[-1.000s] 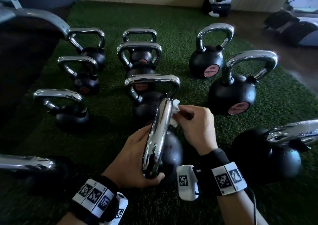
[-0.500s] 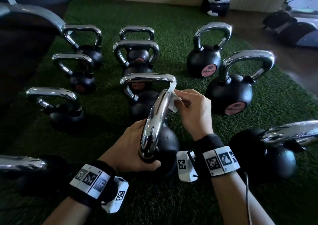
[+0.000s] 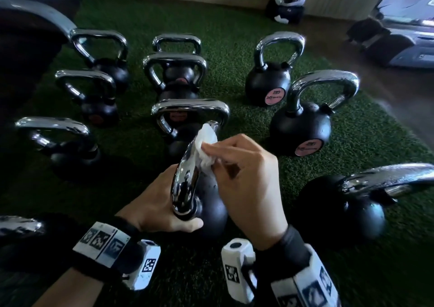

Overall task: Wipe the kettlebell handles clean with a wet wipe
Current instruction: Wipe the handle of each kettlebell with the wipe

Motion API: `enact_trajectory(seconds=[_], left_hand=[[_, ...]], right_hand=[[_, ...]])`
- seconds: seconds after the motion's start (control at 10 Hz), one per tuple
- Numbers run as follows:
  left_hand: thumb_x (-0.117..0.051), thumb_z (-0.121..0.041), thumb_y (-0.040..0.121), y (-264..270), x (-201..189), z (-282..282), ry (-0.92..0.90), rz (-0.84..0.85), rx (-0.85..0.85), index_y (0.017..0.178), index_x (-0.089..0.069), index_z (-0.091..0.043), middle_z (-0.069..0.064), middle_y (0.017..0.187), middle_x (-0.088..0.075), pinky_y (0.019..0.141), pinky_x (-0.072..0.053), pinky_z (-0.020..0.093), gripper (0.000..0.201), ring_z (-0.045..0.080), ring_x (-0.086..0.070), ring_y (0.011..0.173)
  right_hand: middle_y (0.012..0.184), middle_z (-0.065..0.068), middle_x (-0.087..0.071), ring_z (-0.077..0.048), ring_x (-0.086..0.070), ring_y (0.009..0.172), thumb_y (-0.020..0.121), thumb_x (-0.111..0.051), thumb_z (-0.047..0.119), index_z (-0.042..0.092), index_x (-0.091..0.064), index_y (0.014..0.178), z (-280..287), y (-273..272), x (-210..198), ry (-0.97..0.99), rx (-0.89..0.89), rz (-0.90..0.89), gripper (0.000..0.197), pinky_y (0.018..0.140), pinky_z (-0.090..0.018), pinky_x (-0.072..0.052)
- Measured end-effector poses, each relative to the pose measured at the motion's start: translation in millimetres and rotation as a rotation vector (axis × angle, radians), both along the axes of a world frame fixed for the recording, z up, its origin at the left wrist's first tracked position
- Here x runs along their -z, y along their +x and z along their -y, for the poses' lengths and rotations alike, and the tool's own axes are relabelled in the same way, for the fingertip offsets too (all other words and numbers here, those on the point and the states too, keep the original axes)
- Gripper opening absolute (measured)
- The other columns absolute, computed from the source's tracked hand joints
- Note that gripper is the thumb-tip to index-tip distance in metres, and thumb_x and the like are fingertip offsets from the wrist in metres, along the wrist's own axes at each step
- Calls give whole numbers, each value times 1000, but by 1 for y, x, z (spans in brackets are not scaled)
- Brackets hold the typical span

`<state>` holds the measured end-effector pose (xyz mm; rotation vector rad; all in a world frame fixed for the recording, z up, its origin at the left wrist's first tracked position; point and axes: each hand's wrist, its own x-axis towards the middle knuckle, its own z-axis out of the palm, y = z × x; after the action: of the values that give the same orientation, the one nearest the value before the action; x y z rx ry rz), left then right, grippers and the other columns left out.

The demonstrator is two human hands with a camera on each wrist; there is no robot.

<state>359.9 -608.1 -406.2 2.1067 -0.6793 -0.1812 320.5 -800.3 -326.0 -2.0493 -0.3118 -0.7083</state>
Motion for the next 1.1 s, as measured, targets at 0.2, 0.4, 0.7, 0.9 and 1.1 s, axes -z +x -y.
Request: enact_trajectory(seconds=[0.2, 0.4, 0.7, 0.9, 1.1], left_hand=[[-91, -32, 62, -6, -6, 0, -29, 18, 75, 122, -51, -61, -34, 117, -60, 102, -46, 18, 78, -8, -59, 113], [-91, -63, 46, -18, -13, -3, -88, -42, 27, 109, -46, -80, -52, 111, -54, 88, -40, 0, 79, -26, -53, 106], [-97, -52, 52, -32, -27, -9, 170, -50, 167, 106, -28, -90, -67, 112, -28, 117, -37, 41, 95, -36, -31, 111], [-103, -37, 50, -28, -31, -9, 192, 58, 140, 117, -15, -92, -66, 131, -16, 121, -26, 40, 123, -36, -15, 129], [-104, -31, 48, -34, -21, -10, 85, -78, 72, 132, -25, -72, -58, 135, -25, 128, -21, 47, 123, -30, -27, 132]], right_hand=[[87, 12, -77, -2, -74, 80, 78, -84, -2, 20, -84, 89, -11, -45, 17, 216, -98, -174, 25, 68, -15, -55], [82, 11, -80, -5, -77, 78, 69, -85, -8, 19, -83, 80, -10, -56, 36, 364, -160, -410, 30, 74, -21, -59], [94, 15, -78, 0, -73, 86, 82, -81, 3, 22, -84, 93, 10, -41, 45, -25, -301, -416, 22, 75, -13, -54], [85, 16, -66, 11, -59, 77, 79, -68, -8, 11, -77, 87, 2, -8, 27, -329, -535, -451, 23, 73, -5, -41], [99, 7, -73, -6, -70, 89, 85, -69, -7, 3, -79, 91, 5, -8, 16, -238, -674, -511, 15, 78, -24, -57]])
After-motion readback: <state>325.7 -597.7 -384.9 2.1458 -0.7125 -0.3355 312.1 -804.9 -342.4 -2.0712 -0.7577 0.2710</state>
